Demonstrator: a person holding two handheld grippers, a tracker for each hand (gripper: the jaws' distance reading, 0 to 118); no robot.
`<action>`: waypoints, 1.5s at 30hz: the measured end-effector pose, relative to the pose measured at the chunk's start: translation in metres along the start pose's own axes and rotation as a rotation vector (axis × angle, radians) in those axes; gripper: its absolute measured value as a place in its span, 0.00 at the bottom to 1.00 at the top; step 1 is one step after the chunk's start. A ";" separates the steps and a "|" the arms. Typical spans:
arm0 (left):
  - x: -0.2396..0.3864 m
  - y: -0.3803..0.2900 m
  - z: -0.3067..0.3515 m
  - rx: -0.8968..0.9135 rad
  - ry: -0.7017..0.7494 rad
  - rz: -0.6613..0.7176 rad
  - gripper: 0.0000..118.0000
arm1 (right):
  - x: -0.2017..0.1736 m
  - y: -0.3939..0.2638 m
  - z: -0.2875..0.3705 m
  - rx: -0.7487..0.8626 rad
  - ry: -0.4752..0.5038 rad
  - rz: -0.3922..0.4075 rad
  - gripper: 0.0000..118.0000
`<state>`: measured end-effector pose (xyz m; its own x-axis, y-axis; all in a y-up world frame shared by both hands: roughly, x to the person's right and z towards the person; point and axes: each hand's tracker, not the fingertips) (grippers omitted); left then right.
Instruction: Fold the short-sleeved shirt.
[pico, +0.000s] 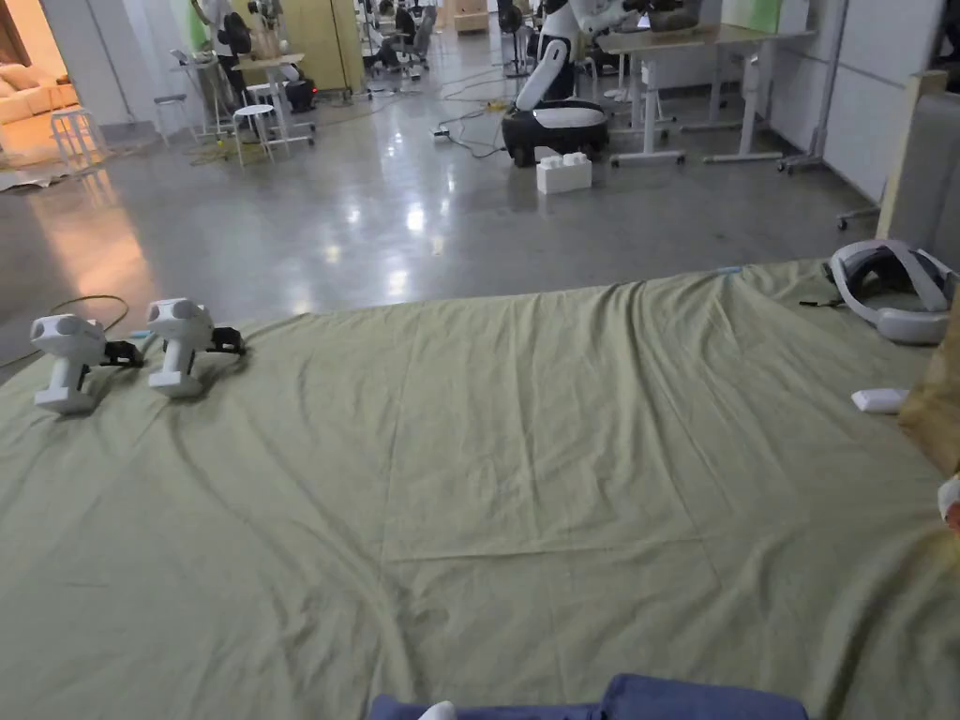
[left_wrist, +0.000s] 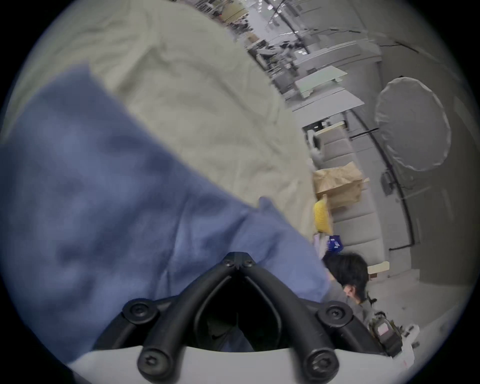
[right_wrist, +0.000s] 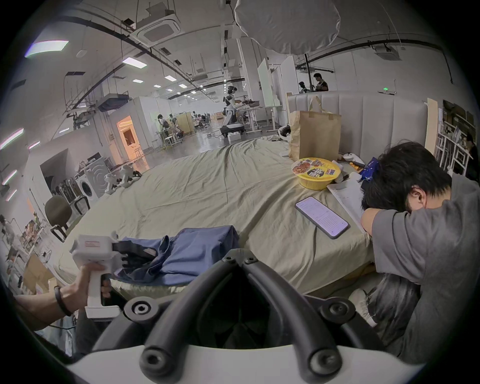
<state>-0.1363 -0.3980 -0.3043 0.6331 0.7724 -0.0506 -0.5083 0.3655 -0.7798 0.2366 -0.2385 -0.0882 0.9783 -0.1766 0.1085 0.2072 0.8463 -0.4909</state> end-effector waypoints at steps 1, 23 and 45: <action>0.000 0.010 0.016 0.022 -0.028 -0.046 0.02 | -0.002 0.001 -0.001 0.005 0.002 0.005 0.02; -0.116 0.052 0.049 0.162 -0.040 0.393 0.26 | -0.004 -0.019 -0.016 -0.043 0.085 -0.013 0.02; 0.022 0.078 0.105 0.235 -0.099 0.074 0.13 | -0.007 -0.023 -0.030 -0.048 0.159 -0.089 0.02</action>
<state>-0.2235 -0.2981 -0.3000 0.5352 0.8441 -0.0319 -0.6798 0.4080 -0.6094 0.2248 -0.2719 -0.1039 0.9437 -0.3305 0.0171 0.2895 0.7994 -0.5265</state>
